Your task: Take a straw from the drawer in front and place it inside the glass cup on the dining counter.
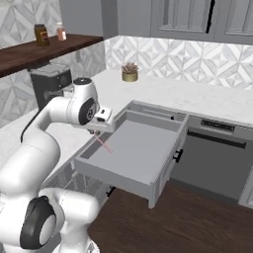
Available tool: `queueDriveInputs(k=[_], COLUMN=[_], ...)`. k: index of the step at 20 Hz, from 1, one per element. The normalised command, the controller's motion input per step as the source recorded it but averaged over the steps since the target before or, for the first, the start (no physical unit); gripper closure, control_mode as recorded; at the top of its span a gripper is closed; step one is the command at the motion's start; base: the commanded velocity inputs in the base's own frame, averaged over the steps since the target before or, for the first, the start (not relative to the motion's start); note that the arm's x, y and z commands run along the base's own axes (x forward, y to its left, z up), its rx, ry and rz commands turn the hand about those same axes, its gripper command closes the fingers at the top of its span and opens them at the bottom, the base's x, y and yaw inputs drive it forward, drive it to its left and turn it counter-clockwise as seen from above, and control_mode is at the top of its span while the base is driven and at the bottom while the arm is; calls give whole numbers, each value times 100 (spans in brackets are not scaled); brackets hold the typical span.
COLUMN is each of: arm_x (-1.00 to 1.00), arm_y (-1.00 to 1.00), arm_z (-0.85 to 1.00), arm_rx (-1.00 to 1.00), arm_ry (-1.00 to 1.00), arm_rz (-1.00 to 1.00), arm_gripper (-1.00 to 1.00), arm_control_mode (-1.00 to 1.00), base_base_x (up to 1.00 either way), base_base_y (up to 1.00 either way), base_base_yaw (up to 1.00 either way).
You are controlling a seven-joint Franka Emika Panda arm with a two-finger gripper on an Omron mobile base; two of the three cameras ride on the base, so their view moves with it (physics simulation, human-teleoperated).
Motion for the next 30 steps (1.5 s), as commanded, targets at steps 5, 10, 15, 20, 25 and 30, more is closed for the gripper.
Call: queueDriveInputs(k=[5, 10, 15, 20, 25, 30], arm_x=[0, 0, 0, 0, 0, 0], arm_y=[0, 0, 0, 0, 0, 0], arm_z=[0, 0, 0, 0, 0, 0], arm_rx=[0, 0, 0, 0, 0, 0], arm_ry=[0, 0, 0, 0, 0, 0], arm_rz=[0, 0, 0, 0, 0, 0], arm_gripper=[100, 100, 100, 100, 100, 100], arm_control_mode=[100, 100, 100, 100, 100, 100], base_base_x=[-85, -7, 0, 0, 0, -14], base_base_y=[-30, -65, -65, -68, -72, -93], base_base_yaw=[-30, -70, -79, -77, -73, -55])
